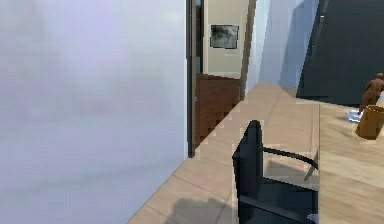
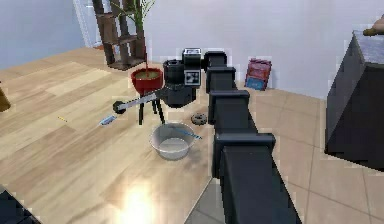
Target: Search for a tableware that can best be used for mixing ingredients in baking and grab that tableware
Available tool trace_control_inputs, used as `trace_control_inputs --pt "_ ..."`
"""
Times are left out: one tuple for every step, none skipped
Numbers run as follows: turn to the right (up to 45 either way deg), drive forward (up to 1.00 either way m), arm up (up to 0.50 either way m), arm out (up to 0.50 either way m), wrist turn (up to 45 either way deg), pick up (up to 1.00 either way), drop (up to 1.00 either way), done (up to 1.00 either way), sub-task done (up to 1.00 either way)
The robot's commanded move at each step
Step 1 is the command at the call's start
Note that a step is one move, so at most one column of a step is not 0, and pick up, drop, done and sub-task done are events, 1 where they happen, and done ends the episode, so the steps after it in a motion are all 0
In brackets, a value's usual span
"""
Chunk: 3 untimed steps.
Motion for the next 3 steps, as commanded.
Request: trace_control_inputs --pt "0.0 0.00 0.00 0.00 24.0 0.00 0.00 0.00 0.00" --pt "0.0 0.00 -0.24 0.00 0.0 0.00 0.00 0.00 0.00" --pt "0.0 0.00 0.00 0.00 0.0 1.00 0.00 0.00 0.00"
